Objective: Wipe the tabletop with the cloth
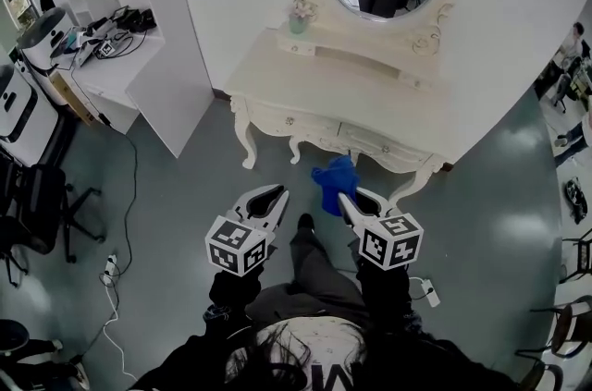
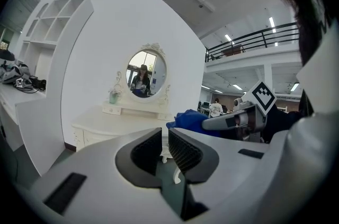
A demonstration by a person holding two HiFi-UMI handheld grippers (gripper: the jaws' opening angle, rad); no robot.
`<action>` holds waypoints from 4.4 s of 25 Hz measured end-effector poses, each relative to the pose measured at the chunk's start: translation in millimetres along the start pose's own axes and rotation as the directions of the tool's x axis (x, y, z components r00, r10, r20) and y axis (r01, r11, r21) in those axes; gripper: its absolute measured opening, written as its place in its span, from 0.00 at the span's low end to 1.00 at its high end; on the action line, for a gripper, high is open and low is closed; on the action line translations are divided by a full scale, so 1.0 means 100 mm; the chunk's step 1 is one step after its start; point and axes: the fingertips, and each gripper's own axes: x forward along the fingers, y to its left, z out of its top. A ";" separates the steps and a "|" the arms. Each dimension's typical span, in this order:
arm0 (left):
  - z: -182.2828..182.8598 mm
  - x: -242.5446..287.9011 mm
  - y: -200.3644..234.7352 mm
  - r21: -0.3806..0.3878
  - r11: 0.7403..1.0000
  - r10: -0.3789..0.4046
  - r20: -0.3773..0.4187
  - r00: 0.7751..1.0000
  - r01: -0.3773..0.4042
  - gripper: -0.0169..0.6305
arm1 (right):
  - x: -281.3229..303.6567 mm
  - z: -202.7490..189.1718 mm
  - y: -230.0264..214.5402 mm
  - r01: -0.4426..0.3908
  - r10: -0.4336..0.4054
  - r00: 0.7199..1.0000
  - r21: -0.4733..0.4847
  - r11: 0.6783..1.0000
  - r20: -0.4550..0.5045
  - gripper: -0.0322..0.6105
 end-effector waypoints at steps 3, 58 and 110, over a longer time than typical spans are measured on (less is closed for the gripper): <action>0.01 0.10 0.18 -0.009 1.000 0.011 0.002 1.000 -0.011 0.06 | 0.27 0.08 -0.08 -0.028 0.028 1.000 -0.002 1.000 -0.014 0.18; 0.86 2.47 2.72 -0.020 0.995 0.089 -0.154 0.984 -0.093 0.06 | 3.50 1.36 -1.74 -0.131 0.144 0.983 0.110 0.985 -0.115 0.18; 1.24 3.85 4.31 -0.017 0.959 -0.277 -0.265 0.923 0.283 0.06 | 5.68 0.63 -2.82 0.231 -0.351 0.809 -0.294 0.927 -0.471 0.18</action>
